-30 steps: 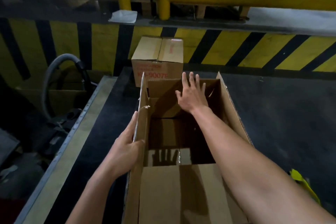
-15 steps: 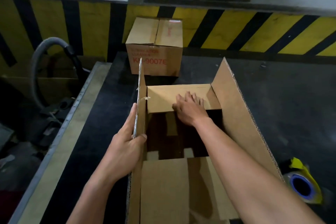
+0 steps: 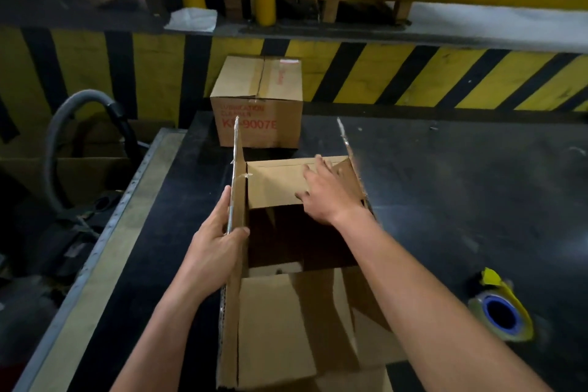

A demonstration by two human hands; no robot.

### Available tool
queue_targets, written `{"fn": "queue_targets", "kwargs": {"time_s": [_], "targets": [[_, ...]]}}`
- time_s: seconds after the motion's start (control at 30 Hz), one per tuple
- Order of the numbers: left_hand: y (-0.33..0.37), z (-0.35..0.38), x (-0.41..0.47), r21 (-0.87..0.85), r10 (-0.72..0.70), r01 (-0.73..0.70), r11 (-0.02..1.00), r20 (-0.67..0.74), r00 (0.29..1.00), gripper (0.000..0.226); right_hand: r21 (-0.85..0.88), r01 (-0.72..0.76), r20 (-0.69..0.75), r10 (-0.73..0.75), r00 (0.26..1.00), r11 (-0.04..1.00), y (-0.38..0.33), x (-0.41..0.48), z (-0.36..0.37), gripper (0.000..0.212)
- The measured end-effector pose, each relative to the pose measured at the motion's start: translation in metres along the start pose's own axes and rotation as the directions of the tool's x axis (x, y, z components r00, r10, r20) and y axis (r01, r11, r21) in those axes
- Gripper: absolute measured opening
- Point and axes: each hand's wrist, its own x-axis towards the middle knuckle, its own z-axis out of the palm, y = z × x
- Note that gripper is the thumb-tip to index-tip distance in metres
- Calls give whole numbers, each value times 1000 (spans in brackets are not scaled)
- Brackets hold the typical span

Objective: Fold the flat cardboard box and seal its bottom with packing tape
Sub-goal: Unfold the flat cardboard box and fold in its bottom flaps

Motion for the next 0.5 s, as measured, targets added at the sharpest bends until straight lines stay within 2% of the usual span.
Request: {"fn": "queue_targets", "kwargs": {"time_s": [0.07, 0.13, 0.2, 0.27, 0.37, 0.43, 0.5], "targets": [[0, 3, -1, -17, 11, -11, 1000, 7, 1000, 79, -124, 70, -194, -94, 977, 990, 4, -28, -17, 70], [0, 7, -5, -74, 14, -13, 997, 12, 1000, 76, -161, 39, -251, -79, 965, 986, 17, -57, -27, 82], [0, 13, -11, -127, 21, -18, 992, 23, 1000, 72, -42, -75, -145, 68, 987, 996, 35, -80, -27, 84], [-3, 18, -15, -153, 12, -7, 988, 27, 1000, 68, 167, -187, 17, 187, 982, 968, 48, -96, -20, 70], [-3, 28, -18, -144, 10, -3, 990, 49, 999, 66, 364, -220, 110, 193, 975, 905, 53, -110, 3, 63], [-3, 34, -16, -117, 25, -17, 993, 66, 997, 66, 388, -214, 174, 157, 972, 897, 48, -119, 23, 63], [-5, 41, -16, -61, 43, -38, 997, 80, 996, 65, 298, -197, 234, 128, 964, 934, 44, -128, 44, 56]]}}
